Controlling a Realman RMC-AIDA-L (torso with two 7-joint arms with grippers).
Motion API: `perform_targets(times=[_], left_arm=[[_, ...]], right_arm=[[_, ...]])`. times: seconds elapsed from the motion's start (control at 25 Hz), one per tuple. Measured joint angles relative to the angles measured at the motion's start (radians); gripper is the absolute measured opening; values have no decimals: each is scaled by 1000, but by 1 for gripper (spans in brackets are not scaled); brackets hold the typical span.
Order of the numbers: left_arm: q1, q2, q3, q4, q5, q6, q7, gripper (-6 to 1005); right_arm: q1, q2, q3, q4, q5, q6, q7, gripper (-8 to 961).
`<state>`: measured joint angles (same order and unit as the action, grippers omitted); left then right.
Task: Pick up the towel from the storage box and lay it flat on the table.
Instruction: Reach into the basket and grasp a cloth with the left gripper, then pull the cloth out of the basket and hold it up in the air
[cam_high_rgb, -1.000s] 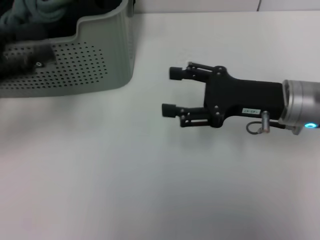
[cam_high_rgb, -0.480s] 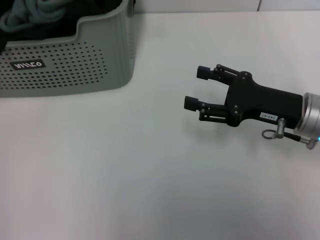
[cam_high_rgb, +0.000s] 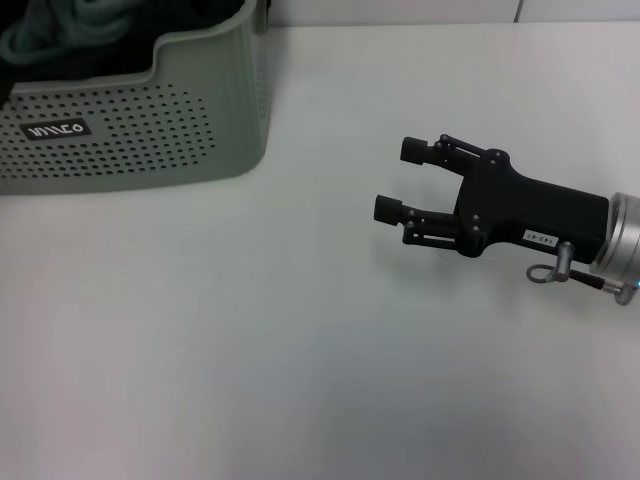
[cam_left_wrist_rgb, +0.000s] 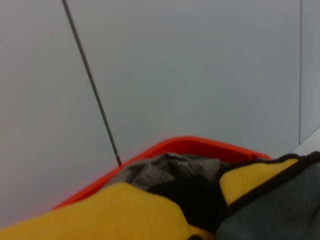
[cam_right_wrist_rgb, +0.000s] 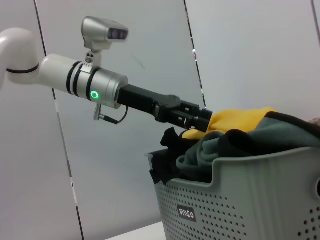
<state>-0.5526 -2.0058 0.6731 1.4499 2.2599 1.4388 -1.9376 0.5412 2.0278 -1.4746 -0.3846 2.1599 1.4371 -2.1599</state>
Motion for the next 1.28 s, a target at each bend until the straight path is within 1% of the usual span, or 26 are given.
perform_targets(times=[0.16, 0.24, 0.4, 0.48, 0.6, 0.72, 0.88, 0.96, 1.04, 1.08, 1.2, 1.24, 1.28], left_arm=[[1, 4, 0, -32, 9, -1, -12, 720], [-4, 7, -2, -77, 11, -3, -12, 719], [-29, 20, -5, -178, 17, -3, -13, 550], [-44, 33, -5, -224, 21, -4, -21, 473], [-63, 46, -6, -261, 36, -4, -43, 369], [-64, 46, -8, -258, 38, -4, -46, 273], [-56, 37, -11, -224, 26, -5, -67, 166], [-45, 34, -13, -196, -1, -5, -79, 112], [-22, 26, -28, -154, -62, -5, -78, 75], [7, 14, -50, -111, -150, -5, -59, 65], [66, 0, -78, -64, -336, -1, 8, 35], [124, -5, -79, -52, -530, 16, 106, 35], [145, -5, -77, -55, -605, 31, 149, 35]], right_arm=[[2, 0, 0, 0, 0, -4, -8, 854], [2, 0, -1, 3, 0, -5, -15, 854], [3, 0, -3, 8, 0, -6, -25, 853], [3, 0, -3, 9, 0, -6, -30, 853], [-4, 0, -3, 11, 0, -6, -36, 852], [-7, 0, -3, 20, 5, -3, -46, 851], [-9, 0, -5, 54, 28, 11, -68, 850], [-11, 0, -5, 69, 35, 23, -79, 849], [-19, 0, -2, 76, 37, 37, -85, 849], [-25, 0, -1, 76, 43, 44, -88, 848], [-39, 0, 0, 78, 69, 69, -109, 847], [-44, 0, 0, 79, 78, 81, -120, 847], [-51, 0, 1, 79, 88, 94, -132, 847]])
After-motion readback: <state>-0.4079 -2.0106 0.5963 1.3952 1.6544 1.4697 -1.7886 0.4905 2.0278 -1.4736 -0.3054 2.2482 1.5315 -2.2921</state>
